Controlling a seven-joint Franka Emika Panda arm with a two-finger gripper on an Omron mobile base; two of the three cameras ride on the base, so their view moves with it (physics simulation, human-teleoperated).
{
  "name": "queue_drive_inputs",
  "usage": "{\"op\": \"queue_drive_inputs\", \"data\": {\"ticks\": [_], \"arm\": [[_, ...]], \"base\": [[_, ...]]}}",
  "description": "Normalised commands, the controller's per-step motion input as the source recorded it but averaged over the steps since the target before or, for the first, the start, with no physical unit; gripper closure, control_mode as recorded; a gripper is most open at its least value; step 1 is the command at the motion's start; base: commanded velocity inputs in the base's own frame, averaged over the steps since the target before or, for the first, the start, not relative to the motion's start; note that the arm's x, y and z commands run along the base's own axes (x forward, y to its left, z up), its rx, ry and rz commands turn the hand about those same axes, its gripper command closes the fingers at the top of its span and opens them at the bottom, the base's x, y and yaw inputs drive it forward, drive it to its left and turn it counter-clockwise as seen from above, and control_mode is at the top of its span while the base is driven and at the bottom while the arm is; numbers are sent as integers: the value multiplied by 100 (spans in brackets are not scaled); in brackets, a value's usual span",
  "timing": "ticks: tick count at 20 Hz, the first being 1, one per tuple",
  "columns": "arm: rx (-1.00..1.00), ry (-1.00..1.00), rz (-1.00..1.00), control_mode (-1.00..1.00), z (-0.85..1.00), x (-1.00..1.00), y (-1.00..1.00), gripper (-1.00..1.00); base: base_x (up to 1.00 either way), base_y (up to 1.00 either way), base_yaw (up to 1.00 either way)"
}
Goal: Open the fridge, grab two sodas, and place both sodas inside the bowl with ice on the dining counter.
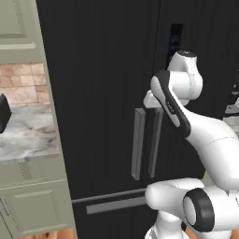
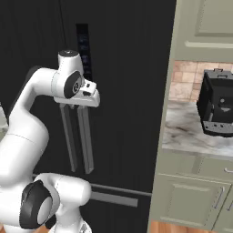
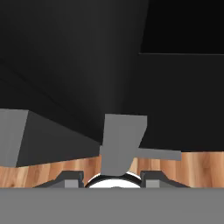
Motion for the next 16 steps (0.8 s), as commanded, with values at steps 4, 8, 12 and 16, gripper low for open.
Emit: {"op": "queue_drive_inputs", "data": {"ticks": [4, 8, 12, 16], "arm": [[0, 0, 0, 100, 0, 0, 0, -100], [0, 0, 0, 100, 0, 0, 0, -100], [0, 0, 0, 100, 0, 0, 0, -100], [0, 0, 0, 100, 0, 0, 0, -100]], "base": [[-21, 1, 0], [-72, 0, 0], [-49, 10, 0], [-41, 9, 0]]}}
